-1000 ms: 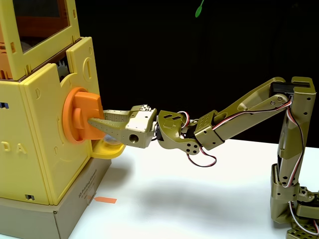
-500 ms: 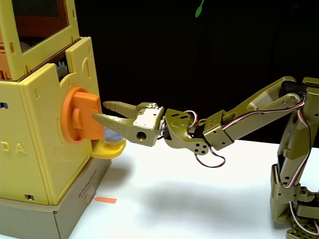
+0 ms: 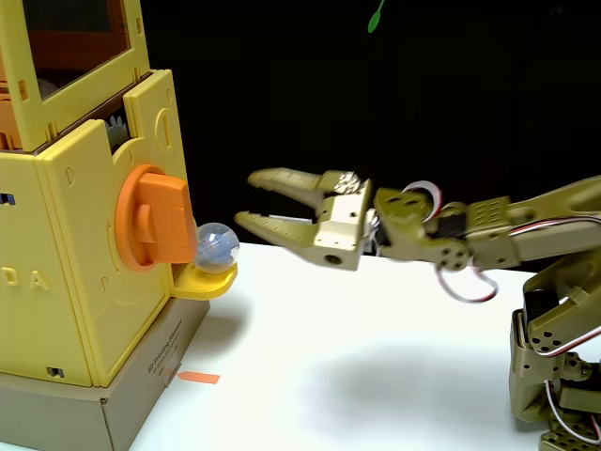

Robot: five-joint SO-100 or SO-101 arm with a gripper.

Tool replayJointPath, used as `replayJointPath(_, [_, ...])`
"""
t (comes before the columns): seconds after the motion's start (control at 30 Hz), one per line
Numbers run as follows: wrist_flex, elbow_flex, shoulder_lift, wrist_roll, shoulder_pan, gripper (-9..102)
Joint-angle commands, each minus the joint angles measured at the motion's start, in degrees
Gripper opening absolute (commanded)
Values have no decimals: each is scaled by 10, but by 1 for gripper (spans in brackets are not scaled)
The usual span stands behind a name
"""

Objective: Turn the button of vending machine.

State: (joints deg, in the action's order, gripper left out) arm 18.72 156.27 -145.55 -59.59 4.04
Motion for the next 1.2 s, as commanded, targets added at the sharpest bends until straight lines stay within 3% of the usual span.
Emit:
replayJointPath(0.0, [-156, 10, -129, 234, 11, 22])
replayJointPath(0.13, [-249, 82, -245, 384, 26, 22])
replayJointPath(0.27, [-301, 198, -353, 460, 24, 22])
replayJointPath(0.43, [-483, 232, -487, 544, 32, 24])
replayJointPath(0.57, [-578, 269, -575, 548, 54, 22])
replayJointPath(0.77, [-641, 273, -575, 551, 37, 13])
replayJointPath(1.07, [-732, 279, -576, 548, 18, 9])
replayJointPath(1.17, [-761, 276, -576, 540, 12, 1])
